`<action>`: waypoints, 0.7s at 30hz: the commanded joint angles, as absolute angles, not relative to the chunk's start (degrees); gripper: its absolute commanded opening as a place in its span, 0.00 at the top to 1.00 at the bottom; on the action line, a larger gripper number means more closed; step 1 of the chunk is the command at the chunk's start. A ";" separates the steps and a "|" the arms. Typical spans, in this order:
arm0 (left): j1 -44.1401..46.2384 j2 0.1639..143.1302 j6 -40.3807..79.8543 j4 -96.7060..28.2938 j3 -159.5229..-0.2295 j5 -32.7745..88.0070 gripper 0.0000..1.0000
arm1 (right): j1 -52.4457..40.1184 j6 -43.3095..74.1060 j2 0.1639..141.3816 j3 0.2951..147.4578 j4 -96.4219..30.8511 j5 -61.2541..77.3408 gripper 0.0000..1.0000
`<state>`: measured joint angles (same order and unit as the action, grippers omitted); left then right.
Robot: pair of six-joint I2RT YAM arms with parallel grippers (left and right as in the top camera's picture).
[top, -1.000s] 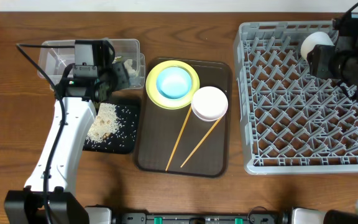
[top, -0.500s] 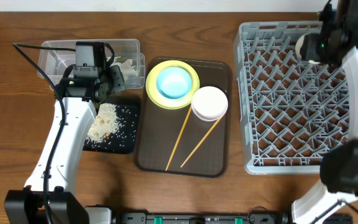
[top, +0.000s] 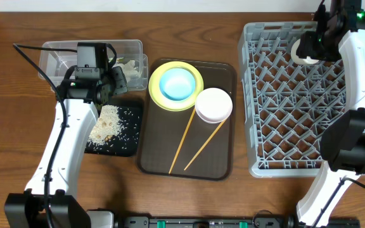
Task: Sort waste into correct bins and load items into the dishwasher rack
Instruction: 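Carry the white cup with the right gripper to the rack's far corner, then lower the cup into the rack and open the right gripper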
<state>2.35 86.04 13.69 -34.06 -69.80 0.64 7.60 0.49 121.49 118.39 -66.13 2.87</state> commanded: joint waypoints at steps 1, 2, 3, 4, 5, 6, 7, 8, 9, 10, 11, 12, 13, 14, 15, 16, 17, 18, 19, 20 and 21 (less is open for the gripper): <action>2.22 85.93 13.80 -34.06 -70.11 -0.49 0.52 | 7.79 1.30 122.19 119.39 -64.90 3.53 0.99; 2.22 85.93 13.80 -34.06 -70.11 -0.49 0.52 | 7.79 1.28 122.21 119.39 -64.45 3.57 0.99; 2.22 85.93 13.80 -34.09 -70.11 -0.49 0.52 | 7.79 1.30 122.28 119.39 -64.01 3.77 0.99; 2.24 85.93 13.80 -34.22 -70.11 -0.47 0.52 | 7.79 1.28 122.28 119.39 -63.72 4.19 0.99; 2.33 85.93 13.80 -34.30 -70.11 -0.49 0.52 | 7.79 1.28 122.28 119.39 -63.59 4.67 0.99; 2.39 85.93 13.80 -34.48 -70.11 -0.47 0.52 | 7.79 1.30 122.28 119.39 -63.55 4.93 0.99; 2.50 85.93 13.80 -34.50 -70.11 -0.49 0.52 | 7.79 1.30 122.28 119.35 -63.51 4.99 0.99; 2.70 85.93 13.80 -34.50 -70.11 -0.49 0.52 | 7.75 1.30 122.28 119.35 -63.51 4.97 0.99; 2.79 85.93 13.80 -34.48 -70.11 -0.49 0.52 | 7.68 1.32 122.28 119.35 -63.53 4.97 0.99; 2.94 85.93 13.80 -34.46 -70.11 -0.51 0.52 | 7.62 1.32 122.28 119.35 -63.51 4.97 0.99; 2.98 85.93 13.80 -34.46 -70.11 -0.49 0.52 | 7.55 1.30 122.28 119.35 -63.51 4.95 0.99; 2.98 85.93 13.80 -34.48 -70.11 -0.49 0.52 | 7.53 1.30 122.28 119.33 -63.46 4.97 0.99; 2.96 85.93 13.78 -34.50 -70.11 -0.49 0.52 | 7.53 1.30 122.30 119.28 -63.40 4.97 0.99; 2.98 85.93 13.78 -34.50 -70.11 -0.49 0.52 | 7.53 1.30 122.41 119.22 -63.24 4.97 0.99; 2.98 85.93 13.80 -34.50 -70.11 -0.49 0.52 | 7.53 1.32 122.61 119.22 -63.20 4.97 0.99; 2.98 85.93 13.80 -34.50 -70.11 -0.49 0.52 | 7.53 1.50 122.83 119.22 -63.18 4.97 0.99; 2.98 85.93 13.80 -34.50 -70.11 -0.49 0.52 | 7.49 1.69 123.13 119.22 -63.18 4.95 0.99; 2.96 85.93 13.78 -34.50 -70.11 -0.49 0.52 | 7.46 1.69 123.72 119.22 -63.16 4.97 0.99; 2.96 85.93 13.78 -34.50 -70.11 -0.49 0.52 | 7.46 1.69 124.14 119.22 -63.16 4.97 0.99; 2.96 85.93 13.78 -34.48 -70.11 -0.49 0.52 | 7.42 1.69 124.75 119.22 -63.07 4.97 0.99; 2.96 85.93 13.78 -34.50 -70.11 -0.49 0.52 | 7.42 1.74 125.14 119.22 -62.94 4.99 0.99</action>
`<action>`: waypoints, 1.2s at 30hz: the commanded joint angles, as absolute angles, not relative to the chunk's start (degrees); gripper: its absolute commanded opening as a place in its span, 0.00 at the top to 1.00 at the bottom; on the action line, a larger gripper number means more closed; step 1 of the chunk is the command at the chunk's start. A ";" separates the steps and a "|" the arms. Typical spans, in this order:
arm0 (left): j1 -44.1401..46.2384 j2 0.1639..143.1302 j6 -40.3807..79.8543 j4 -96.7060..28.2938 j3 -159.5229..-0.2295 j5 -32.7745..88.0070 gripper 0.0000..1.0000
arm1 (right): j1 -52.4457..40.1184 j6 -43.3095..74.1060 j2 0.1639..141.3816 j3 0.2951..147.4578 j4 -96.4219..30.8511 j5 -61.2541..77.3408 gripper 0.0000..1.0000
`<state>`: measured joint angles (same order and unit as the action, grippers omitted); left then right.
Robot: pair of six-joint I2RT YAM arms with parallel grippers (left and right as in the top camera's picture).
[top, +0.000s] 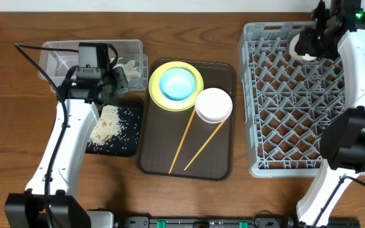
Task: Sort waste into correct bins and load items into the dishwasher rack
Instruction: 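Lower the cup into the rack and open the right gripper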
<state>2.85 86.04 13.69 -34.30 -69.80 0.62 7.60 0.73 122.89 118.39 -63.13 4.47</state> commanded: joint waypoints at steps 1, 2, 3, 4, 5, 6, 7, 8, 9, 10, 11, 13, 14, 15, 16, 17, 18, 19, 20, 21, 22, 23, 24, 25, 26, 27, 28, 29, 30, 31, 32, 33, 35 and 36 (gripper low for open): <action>2.98 85.93 13.78 -34.50 -70.11 -0.49 0.52 | 7.40 1.74 125.73 119.22 -62.70 5.02 0.99; 2.96 85.93 13.78 -34.50 -70.11 -0.49 0.52 | 7.40 1.91 126.15 119.22 -62.37 4.99 0.99; 2.98 85.93 13.78 -34.48 -70.11 -0.49 0.52 | 7.38 1.91 126.37 119.22 -61.87 5.08 0.95; 2.96 85.93 13.78 -34.46 -70.11 -0.49 0.52 | 7.38 1.89 126.39 119.24 -60.75 5.45 0.74; 2.96 85.93 13.78 -34.46 -70.11 -0.49 0.52 | 7.35 1.91 126.39 119.24 -59.35 5.78 0.39; 2.98 85.93 13.78 -34.48 -70.11 -0.49 0.52 | 7.31 1.91 126.39 119.24 -57.54 6.46 0.15; 2.96 85.93 13.78 -34.50 -70.11 -0.49 0.52 | 7.25 1.91 126.30 119.24 -55.77 7.57 0.05; 2.96 85.93 13.78 -34.50 -70.11 -0.49 0.52 | 7.20 1.91 126.21 119.24 -54.65 8.43 0.01; 2.96 85.93 13.78 -34.50 -70.11 -0.49 0.52 | 7.16 1.91 126.02 119.26 -53.71 9.39 0.01; 2.96 85.93 13.78 -34.50 -70.11 -0.49 0.52 | 7.11 1.91 125.97 119.26 -53.04 10.28 0.01; 2.98 85.93 13.78 -34.50 -70.11 -0.49 0.52 | 7.05 1.93 125.78 119.26 -52.42 11.33 0.01; 2.98 85.93 13.78 -34.50 -70.11 -0.49 0.52 | 6.98 2.00 125.21 119.26 -52.01 12.69 0.01; 2.96 85.93 13.78 -34.50 -70.11 -0.49 0.52 | 6.94 2.35 124.77 119.26 -51.94 12.73 0.01; 2.96 85.93 13.78 -34.50 -70.11 -0.49 0.52 | 6.87 2.33 124.31 119.26 -51.90 12.73 0.01; 2.96 85.93 13.78 -34.52 -70.11 -0.49 0.52 | 6.83 2.33 123.79 119.26 -51.75 12.73 0.01; 2.96 85.93 13.78 -34.50 -70.11 -0.49 0.52 | 6.76 2.31 123.09 119.26 -51.57 12.73 0.01; 2.96 85.93 13.78 -34.50 -70.11 -0.49 0.52 | 6.63 2.26 122.34 119.26 -51.46 12.71 0.01; 2.96 85.93 13.78 -34.48 -70.11 -0.49 0.52 | 6.52 2.17 121.62 119.26 -51.48 12.69 0.01; 2.96 85.93 13.78 -34.48 -70.11 -0.49 0.52 | 6.28 1.74 120.68 119.26 -51.62 12.71 0.01; 2.96 85.93 13.78 -34.50 -70.11 -0.49 0.52 | 6.00 1.63 119.81 119.26 -51.92 12.71 0.01; 2.96 85.93 13.78 -34.50 -70.11 -0.49 0.52 | 5.72 1.63 119.09 119.26 -52.27 12.71 0.01; 2.96 85.93 13.78 -34.54 -70.11 -0.49 0.52 | 5.30 1.61 118.32 119.26 -52.82 12.75 0.01; 2.96 85.93 13.78 -34.70 -70.11 -0.49 0.52 | 4.86 1.56 117.78 119.26 -53.36 12.75 0.01; 2.96 85.93 13.78 -34.83 -70.11 -0.49 0.52 | 4.16 1.04 117.25 119.26 -54.19 12.75 0.01; 2.96 85.93 13.78 -34.98 -70.11 -0.51 0.52 | 3.53 0.10 117.05 119.26 -54.94 12.73 0.01; 2.96 85.93 13.78 -35.16 -70.11 -0.51 0.52 | 2.81 -1.04 116.95 119.26 -56.03 12.32 0.01; 2.96 85.93 13.78 -35.35 -70.11 -0.51 0.51 | 2.11 -1.34 116.95 119.24 -57.39 10.39 0.01; 2.96 85.93 13.78 -35.57 -70.11 -0.51 0.52 | 1.63 -0.86 117.01 119.24 -58.87 7.73 0.03; 2.96 85.93 13.76 -35.79 -70.11 -0.51 0.52 | 1.02 1.41 117.25 119.24 -61.23 2.39 0.15; 2.96 85.93 13.76 -35.97 -70.11 -0.54 0.51 | 0.80 3.07 117.32 119.24 -62.59 -0.75 0.26; 2.96 85.93 13.76 -36.05 -70.11 -0.54 0.52 | 0.62 5.54 117.34 119.20 -64.88 -5.37 0.50; 2.96 85.93 13.76 -36.14 -70.11 -0.54 0.52 | 0.56 6.37 117.34 119.11 -65.91 -7.22 0.72; 2.96 85.93 13.76 -36.05 -70.11 -0.54 0.52 | 0.73 6.85 117.34 119.11 -67.07 -7.62 0.94; 2.96 85.93 13.76 -35.97 -70.11 -0.54 0.52 | 0.78 6.83 117.34 119.09 -67.40 -7.11 0.99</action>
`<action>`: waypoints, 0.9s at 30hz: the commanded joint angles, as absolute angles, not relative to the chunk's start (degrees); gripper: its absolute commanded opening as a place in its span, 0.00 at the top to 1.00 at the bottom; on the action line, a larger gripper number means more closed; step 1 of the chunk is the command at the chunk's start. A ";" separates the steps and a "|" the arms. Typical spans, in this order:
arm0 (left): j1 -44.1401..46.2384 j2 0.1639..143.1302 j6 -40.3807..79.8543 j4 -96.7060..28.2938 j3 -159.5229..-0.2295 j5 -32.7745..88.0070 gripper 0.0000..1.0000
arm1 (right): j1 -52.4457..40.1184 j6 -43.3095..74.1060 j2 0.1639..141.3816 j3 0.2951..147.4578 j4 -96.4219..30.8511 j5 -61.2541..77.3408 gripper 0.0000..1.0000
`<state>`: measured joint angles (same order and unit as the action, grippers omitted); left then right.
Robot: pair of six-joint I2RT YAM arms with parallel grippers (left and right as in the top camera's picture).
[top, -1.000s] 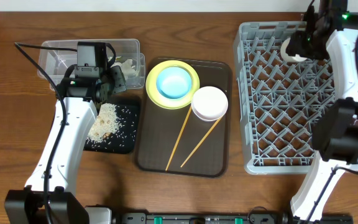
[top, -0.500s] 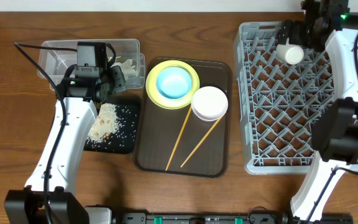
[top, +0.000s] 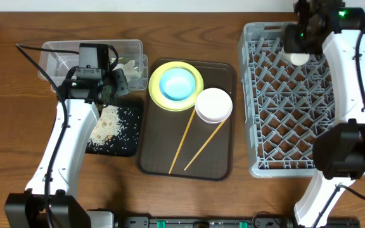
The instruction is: Sort waste into correct bins and load items into the dishwasher rack
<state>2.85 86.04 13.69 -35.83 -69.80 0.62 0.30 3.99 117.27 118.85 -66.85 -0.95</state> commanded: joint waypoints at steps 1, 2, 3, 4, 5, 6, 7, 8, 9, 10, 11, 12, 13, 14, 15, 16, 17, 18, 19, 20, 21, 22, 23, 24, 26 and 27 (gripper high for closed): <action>2.96 85.93 13.76 -35.94 -70.11 -0.54 0.51 | 0.86 6.81 117.34 119.02 -68.01 -6.70 0.99; 2.96 85.93 13.76 -35.94 -70.11 -0.54 0.51 | 0.89 6.79 117.34 118.85 -68.53 -6.59 0.99; 2.96 85.93 13.76 -35.97 -70.08 -0.54 0.52 | 0.91 6.81 117.34 118.45 -69.10 -6.61 0.99; 2.96 85.93 13.76 -35.99 -70.11 -0.54 0.51 | 0.89 6.81 117.34 117.99 -69.49 -6.61 0.99; 2.96 85.93 13.76 -35.99 -70.11 -0.54 0.51 | 0.89 6.79 117.34 117.10 -69.43 -6.61 0.99; 2.96 85.93 13.76 -35.97 -70.11 -0.54 0.51 | 0.89 6.79 117.34 116.33 -69.04 -6.63 0.99; 2.96 85.93 13.76 -35.97 -70.11 -0.54 0.51 | 0.89 6.76 117.34 114.69 -68.12 -6.63 0.99; 2.96 85.93 13.76 -35.97 -70.11 -0.54 0.52 | 0.91 6.76 117.34 113.78 -67.64 -6.63 0.99; 2.96 85.93 13.76 -35.97 -70.11 -0.54 0.51 | 0.99 6.79 117.34 112.29 -66.72 -6.63 0.99; 2.96 85.93 13.76 -35.99 -70.11 -0.54 0.51 | 1.06 6.79 117.34 110.63 -65.56 -6.63 0.99; 2.96 85.93 13.76 -35.97 -70.11 -0.54 0.51 | 1.13 6.83 117.34 109.21 -64.47 -6.63 0.99; 2.96 85.93 13.76 -35.97 -70.11 -0.54 0.51 | 1.23 6.87 117.34 107.96 -63.09 -6.63 0.99; 2.96 85.93 13.76 -35.97 -70.11 -0.54 0.51 | 1.21 6.90 117.34 106.80 -61.63 -6.63 0.99; 2.96 85.93 13.76 -35.94 -70.11 -0.54 0.51 | 1.23 6.87 117.34 105.73 -60.14 -6.70 0.99; 2.96 85.93 13.76 -35.94 -70.11 -0.56 0.51 | 1.30 6.90 117.34 105.16 -59.20 -6.85 0.99; 2.96 85.93 13.76 -35.94 -70.11 -0.64 0.51 | 1.37 6.90 117.34 104.60 -58.26 -6.90 0.99; 2.96 85.93 13.76 -35.97 -70.11 -0.71 0.51 | 1.48 6.90 117.34 104.07 -57.36 -6.87 0.99; 2.96 85.93 13.76 -35.97 -70.11 -0.69 0.51 | 1.50 6.90 117.34 103.85 -56.88 -6.87 0.99; 2.96 85.93 13.76 -35.97 -70.11 -0.69 0.51 | 1.52 6.90 117.34 103.77 -56.42 -6.87 0.99; 2.96 85.93 13.76 -35.97 -70.11 -0.69 0.51 | 1.52 6.87 117.34 103.63 -55.83 -6.87 0.99; 2.96 85.93 13.76 -35.97 -70.11 -0.69 0.51 | 1.52 6.87 117.34 103.46 -55.24 -6.87 0.99; 2.96 85.93 13.76 -35.97 -70.11 -0.69 0.51 | 1.54 6.87 117.34 103.37 -54.61 -6.96 0.99; 2.96 85.93 13.76 -35.99 -70.11 -0.69 0.51 | 1.54 6.83 117.34 103.37 -54.00 -7.11 0.99; 2.96 85.93 13.76 -35.99 -70.11 -0.69 0.51 | 1.52 6.85 117.34 103.35 -53.39 -7.07 0.99; 2.96 85.93 13.76 -35.99 -70.11 -0.69 0.51 | 1.54 6.83 117.34 103.33 -52.29 -7.07 0.99; 2.96 85.93 13.76 -35.99 -70.11 -0.69 0.51 | 1.54 6.81 117.34 103.33 -51.92 -7.11 0.99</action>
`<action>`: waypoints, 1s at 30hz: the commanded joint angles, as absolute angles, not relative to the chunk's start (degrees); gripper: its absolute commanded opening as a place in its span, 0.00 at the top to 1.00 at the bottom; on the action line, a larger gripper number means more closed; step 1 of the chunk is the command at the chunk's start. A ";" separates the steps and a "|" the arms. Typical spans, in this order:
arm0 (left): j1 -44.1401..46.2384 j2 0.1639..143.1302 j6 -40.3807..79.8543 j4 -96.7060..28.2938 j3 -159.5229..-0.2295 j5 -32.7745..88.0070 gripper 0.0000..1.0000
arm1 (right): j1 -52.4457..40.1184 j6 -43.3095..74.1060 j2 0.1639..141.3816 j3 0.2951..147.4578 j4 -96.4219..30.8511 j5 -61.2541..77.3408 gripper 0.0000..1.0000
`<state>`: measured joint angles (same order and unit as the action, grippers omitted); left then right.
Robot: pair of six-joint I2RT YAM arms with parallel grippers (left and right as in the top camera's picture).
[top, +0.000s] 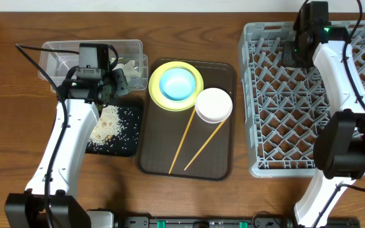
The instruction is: Sort waste into correct bins and load items into the dishwasher rack
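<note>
A brown tray (157, 152) holds a yellow plate (154, 87) with a blue bowl (177, 83) in it. Also on the tray are a white bowl (214, 104) and two wooden chopsticks (182, 142). The grey dishwasher rack (284, 126) stands at the right. My right gripper (293, 56) points down over the rack's far left corner; its fingers and anything between them are hidden under the wrist. My left gripper (119, 79) hovers at the clear bin (90, 50), beside crumpled white waste (130, 66); how its jaws stand is unclear.
A black tray (127, 145) with spilled rice (106, 123) lies left of the brown tray, partly under my left arm. The wooden table (11, 139) runs on to the left and front.
My right arm has swung so the wrist now covers the rack's far left corner. The white item seen under the gripper there no longer shows. The left arm has not moved.
My right gripper first held a white round item over the rack's far middle. At each later moment it stood further left along the far edge with the item. Now the wrist covers that corner and the item is out of sight. The left arm stayed at the bin.
</note>
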<state>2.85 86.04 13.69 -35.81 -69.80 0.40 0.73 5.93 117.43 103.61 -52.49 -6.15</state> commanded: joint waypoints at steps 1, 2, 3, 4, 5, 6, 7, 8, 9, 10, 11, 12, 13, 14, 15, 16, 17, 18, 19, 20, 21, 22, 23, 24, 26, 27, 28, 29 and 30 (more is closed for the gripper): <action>2.96 85.93 13.76 -35.99 -70.11 -0.69 0.51 | 1.54 6.81 117.34 103.33 -51.53 -7.27 0.99; 2.96 85.93 13.76 -36.01 -70.11 -0.69 0.51 | 1.54 6.81 117.34 103.33 -51.13 -7.29 0.99; 2.96 85.93 13.76 -36.01 -70.11 -0.69 0.51 | 1.54 6.81 117.34 103.33 -50.85 -7.29 0.99; 2.96 85.93 13.76 -36.01 -70.11 -0.69 0.51 | 1.54 6.81 117.34 103.33 -50.59 -7.31 0.99; 2.96 85.93 13.76 -36.01 -70.11 -0.69 0.51 | 1.54 6.81 117.34 103.33 -50.30 -7.38 0.99; 2.96 85.93 13.76 -36.01 -70.11 -0.69 0.51 | 1.54 6.81 117.34 103.33 -49.93 -7.57 0.99; 2.96 85.93 13.76 -36.01 -70.11 -0.69 0.51 | 1.54 6.81 117.34 103.33 -49.34 -8.01 0.99; 2.96 85.93 13.76 -36.01 -70.11 -0.69 0.51 | 1.58 6.83 117.34 103.33 -48.88 -8.58 0.99; 2.96 85.93 13.76 -36.01 -70.11 -0.69 0.51 | 1.61 6.81 117.34 103.33 -48.34 -9.15 0.99; 2.96 85.93 13.76 -36.01 -70.11 -0.69 0.51 | 1.80 6.79 117.34 103.33 -47.86 -9.63 0.99; 2.96 85.93 13.76 -36.01 -70.08 -0.69 0.51 | 1.96 6.81 117.34 103.33 -47.59 -9.67 0.99; 2.96 85.93 13.76 -36.03 -70.11 -0.69 0.51 | 2.28 6.83 117.34 103.31 -47.42 -9.65 0.99; 2.96 85.93 13.76 -36.03 -70.11 -0.69 0.51 | 2.61 6.85 117.38 103.26 -47.33 -9.63 0.99; 2.96 85.93 13.76 -36.03 -70.11 -0.69 0.51 | 2.85 6.87 117.49 103.22 -47.33 -9.63 0.99; 2.96 85.93 13.76 -36.03 -70.11 -0.69 0.51 | 3.11 6.90 117.69 103.18 -47.24 -9.61 0.99; 2.96 85.93 13.76 -36.01 -70.11 -0.69 0.51 | 3.38 6.90 117.99 103.13 -47.11 -9.58 0.99; 2.96 85.93 13.76 -36.01 -70.11 -0.69 0.51 | 3.55 6.87 118.39 103.09 -46.94 -9.58 0.99; 2.96 85.93 13.76 -36.01 -70.11 -0.69 0.51 | 3.75 6.83 118.87 103.02 -46.68 -9.58 0.99; 2.96 85.93 13.76 -36.01 -70.11 -0.69 0.51 | 3.81 6.83 119.31 103.00 -46.39 -9.58 0.99; 2.96 85.93 13.76 -36.01 -70.11 -0.69 0.51 | 3.92 6.83 119.98 103.00 -45.89 -9.58 0.99; 2.96 85.93 13.76 -36.01 -70.11 -0.69 0.51 | 4.10 6.81 120.55 103.00 -45.17 -9.58 0.99; 2.96 85.93 13.76 -35.99 -70.11 -0.69 0.51 | 4.14 6.81 121.19 103.00 -44.42 -9.63 0.99; 2.96 85.93 13.78 -35.99 -70.11 -0.69 0.51 | 4.34 6.79 121.95 103.00 -43.22 -9.63 0.99; 2.96 85.93 13.78 -36.01 -70.11 -0.69 0.51 | 4.49 6.76 122.67 103.00 -41.98 -9.63 0.99; 2.96 85.93 13.76 -36.01 -70.08 -0.69 0.51 | 4.71 6.79 123.37 103.00 -40.51 -9.67 0.99; 2.96 85.93 13.76 -36.03 -70.11 -0.67 0.51 | 4.91 6.79 123.70 103.00 -39.59 -9.65 0.99; 2.96 85.93 13.78 -36.05 -70.11 -0.69 0.51 | 5.10 6.81 123.79 103.00 -38.94 -9.72 0.99; 2.96 85.93 13.78 -36.10 -70.11 -0.69 0.51 | 5.32 6.83 123.79 103.00 -38.39 -10.15 0.99; 2.96 85.93 13.76 -36.21 -70.11 -0.67 0.51 | 5.50 6.83 123.76 103.02 -37.95 -10.66 0.99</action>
<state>2.85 86.04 13.69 -35.88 -69.80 -0.01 4.47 5.93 121.64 103.42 -38.44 -9.91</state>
